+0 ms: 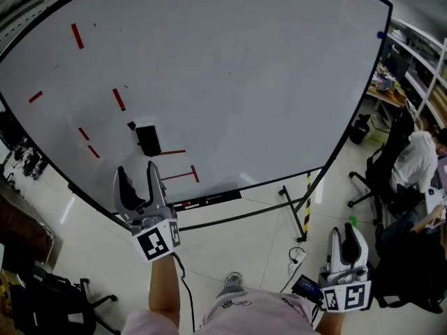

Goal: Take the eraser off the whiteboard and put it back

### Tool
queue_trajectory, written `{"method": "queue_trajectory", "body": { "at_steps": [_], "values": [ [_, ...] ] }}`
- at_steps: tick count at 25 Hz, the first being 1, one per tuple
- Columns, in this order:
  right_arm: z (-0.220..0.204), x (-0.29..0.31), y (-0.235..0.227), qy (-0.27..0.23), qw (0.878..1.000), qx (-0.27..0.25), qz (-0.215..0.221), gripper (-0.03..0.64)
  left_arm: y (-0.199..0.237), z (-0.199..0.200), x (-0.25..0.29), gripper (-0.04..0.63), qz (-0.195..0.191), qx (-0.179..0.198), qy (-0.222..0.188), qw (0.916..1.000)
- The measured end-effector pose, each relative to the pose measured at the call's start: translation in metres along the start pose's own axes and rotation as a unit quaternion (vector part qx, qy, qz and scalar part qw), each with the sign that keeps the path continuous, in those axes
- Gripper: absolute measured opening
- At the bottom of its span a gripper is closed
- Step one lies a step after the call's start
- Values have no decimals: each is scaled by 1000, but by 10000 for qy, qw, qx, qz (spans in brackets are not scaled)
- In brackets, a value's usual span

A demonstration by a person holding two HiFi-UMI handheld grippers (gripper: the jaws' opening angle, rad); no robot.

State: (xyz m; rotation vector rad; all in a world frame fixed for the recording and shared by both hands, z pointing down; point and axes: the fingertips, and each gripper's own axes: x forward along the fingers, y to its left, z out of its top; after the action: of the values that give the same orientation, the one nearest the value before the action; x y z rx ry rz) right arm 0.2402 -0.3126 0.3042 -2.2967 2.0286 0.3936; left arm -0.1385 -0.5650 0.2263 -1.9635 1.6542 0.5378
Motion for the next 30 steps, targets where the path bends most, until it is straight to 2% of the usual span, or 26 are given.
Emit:
{"method": "queue_trajectory", "body": {
  "at_steps": [5, 9, 11, 14, 18, 23, 27, 30],
  "values": [
    [23, -107, -24, -496, 9986, 40, 204, 124, -13, 93, -107, 268, 112, -50, -143, 9998],
    [18, -220, -40, -720, 9948, 421, 586, 124, -30, 170, -229, 245, 266, -9, -198, 9995],
    [17, -265, -45, -655, 9935, 472, 804, 124, -36, 205, -290, 224, 404, 96, -121, 9991],
    [34, -313, -43, -619, 9903, 441, 1165, 127, -39, 253, -356, 213, 500, 216, 81, 9985],
    [64, -359, -35, -752, 9846, 417, 1525, 138, -33, 314, -414, 213, 578, 306, 13, 9979],
    [79, -395, -27, -830, 9831, 580, 1522, 140, -23, 356, -452, 213, 565, 260, -148, 9980],
    [74, -406, -15, -756, 9855, 590, 1402, 140, -2, 367, -479, 213, 593, 203, -115, 9980],
    [70, -406, 1, -620, 9873, 542, 1360, 140, 12, 365, -497, 213, 536, 136, 56, 9985]
  ]
}}
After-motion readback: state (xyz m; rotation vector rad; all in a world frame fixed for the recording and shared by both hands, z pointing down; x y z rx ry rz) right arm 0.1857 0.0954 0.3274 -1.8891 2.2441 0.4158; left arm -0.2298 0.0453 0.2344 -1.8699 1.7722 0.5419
